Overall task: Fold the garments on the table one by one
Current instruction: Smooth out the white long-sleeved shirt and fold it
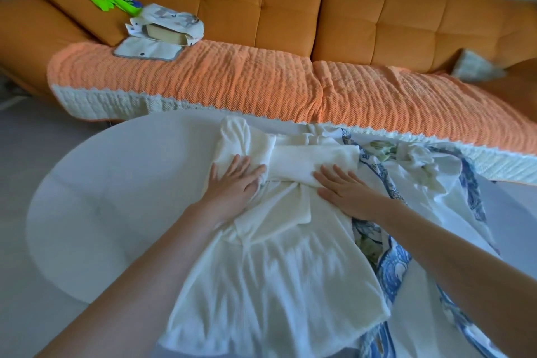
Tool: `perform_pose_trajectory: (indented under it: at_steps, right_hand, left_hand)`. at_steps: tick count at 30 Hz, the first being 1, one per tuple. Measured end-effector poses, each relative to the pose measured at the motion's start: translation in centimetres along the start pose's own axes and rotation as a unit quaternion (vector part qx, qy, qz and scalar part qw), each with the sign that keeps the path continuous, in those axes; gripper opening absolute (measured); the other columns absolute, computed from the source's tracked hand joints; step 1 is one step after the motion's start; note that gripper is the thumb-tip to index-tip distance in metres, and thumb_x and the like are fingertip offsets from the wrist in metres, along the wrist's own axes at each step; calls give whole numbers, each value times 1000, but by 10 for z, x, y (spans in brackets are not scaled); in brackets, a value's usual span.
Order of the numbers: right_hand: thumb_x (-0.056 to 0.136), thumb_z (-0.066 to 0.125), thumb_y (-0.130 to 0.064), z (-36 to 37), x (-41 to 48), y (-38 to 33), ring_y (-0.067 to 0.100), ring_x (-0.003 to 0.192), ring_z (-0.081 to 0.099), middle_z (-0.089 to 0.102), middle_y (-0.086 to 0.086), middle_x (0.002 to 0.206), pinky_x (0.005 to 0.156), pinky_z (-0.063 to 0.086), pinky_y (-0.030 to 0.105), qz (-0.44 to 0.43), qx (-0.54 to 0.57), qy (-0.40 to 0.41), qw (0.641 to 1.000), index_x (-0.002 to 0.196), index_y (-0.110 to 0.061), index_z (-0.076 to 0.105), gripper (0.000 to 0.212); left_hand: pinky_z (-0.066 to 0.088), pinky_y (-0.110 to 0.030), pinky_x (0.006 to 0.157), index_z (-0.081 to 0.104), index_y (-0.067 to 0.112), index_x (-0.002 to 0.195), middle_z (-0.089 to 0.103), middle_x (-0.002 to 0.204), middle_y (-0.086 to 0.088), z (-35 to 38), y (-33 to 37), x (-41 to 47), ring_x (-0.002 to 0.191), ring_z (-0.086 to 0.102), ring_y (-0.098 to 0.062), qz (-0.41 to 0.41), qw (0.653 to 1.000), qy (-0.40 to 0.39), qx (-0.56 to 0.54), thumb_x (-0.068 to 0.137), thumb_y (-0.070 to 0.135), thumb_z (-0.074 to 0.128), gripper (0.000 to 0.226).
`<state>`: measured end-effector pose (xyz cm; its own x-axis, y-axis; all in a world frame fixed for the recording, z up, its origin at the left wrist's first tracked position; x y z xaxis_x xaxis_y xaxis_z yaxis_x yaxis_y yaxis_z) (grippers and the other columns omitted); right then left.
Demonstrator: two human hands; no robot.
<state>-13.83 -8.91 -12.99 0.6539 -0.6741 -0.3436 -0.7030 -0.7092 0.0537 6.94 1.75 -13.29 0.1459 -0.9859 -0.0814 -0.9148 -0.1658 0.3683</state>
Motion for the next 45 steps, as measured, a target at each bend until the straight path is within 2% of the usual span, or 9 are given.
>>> perform_pose_trajectory:
  at_steps: [2,9,13,20,26,31,36,39,45]
  right_hand:
    - [69,-15,-70,-14,-6,-17,18,141,-21,-18,-6,156,116,-7,38,-14,37,50,998,148,-28,-12,90]
    - [99,24,-48,-25,-32,-122,12,144,-12,-9,-8,157,116,-7,35,-127,130,79,980,149,-30,1,58]
    - [100,27,-45,-16,-41,-155,14,145,-6,-4,-6,158,118,-1,34,-131,172,57,975,150,-27,5,58]
    - [101,27,-42,2,-48,-166,19,146,-7,-5,-3,159,117,-3,35,-92,148,48,983,151,-24,4,58]
    - [100,35,-38,-24,-68,-184,27,135,29,40,9,144,109,17,32,-47,262,175,948,136,-18,49,44]
    - [87,48,-60,-28,-73,-206,26,90,65,61,15,109,73,50,32,51,490,90,866,121,2,52,70]
    - [81,64,-10,-14,-82,-193,21,98,59,55,10,111,72,47,22,119,603,108,782,135,-5,32,63]
    - [83,59,-2,2,-98,-176,13,72,56,51,2,83,54,48,16,119,560,118,811,136,-9,30,61]
    - [83,61,-4,4,-107,-174,22,70,60,54,3,79,69,55,36,71,483,129,863,138,-16,28,65]
  left_hand:
    - [-5,-45,115,15,39,147,4,158,7,-13,-2,-10,145,-9,-11,-1,991,50,-121,101,31,30,49]
    - [43,-35,95,55,12,124,58,121,-8,-35,-50,-97,113,56,-24,-151,945,191,-217,92,24,53,34]
    - [44,-28,78,57,26,105,61,94,8,-32,-55,-140,89,59,-14,-213,944,78,-239,73,60,55,47]
    - [45,-27,67,65,20,86,65,84,4,-31,-59,-181,79,62,-13,-243,923,58,-293,30,65,62,72]
    - [47,-16,51,67,22,83,69,82,5,-27,-34,-197,71,64,-13,-173,915,101,-351,71,26,75,15]
    - [38,-10,54,69,25,85,64,72,11,-30,8,-206,59,55,-2,-91,941,190,-266,82,18,65,8]
    - [38,-16,69,67,23,109,60,95,5,-13,51,-207,79,58,-14,-4,965,230,-127,83,22,61,26]
    - [50,-26,61,65,28,85,55,74,8,8,59,-211,67,55,-15,44,976,208,-42,64,29,72,23]
    - [46,-24,60,57,29,95,56,84,7,27,41,-228,76,47,-13,55,966,252,29,33,15,85,70]
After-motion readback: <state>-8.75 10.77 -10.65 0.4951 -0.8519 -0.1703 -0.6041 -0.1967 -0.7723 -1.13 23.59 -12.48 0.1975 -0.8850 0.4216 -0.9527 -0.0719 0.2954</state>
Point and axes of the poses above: each hand's wrist, its own x-axis towards the middle knuckle, its own z-axis out of the palm, y = z × x, the point moved 6 cm from there along x, towards the middle knuckle
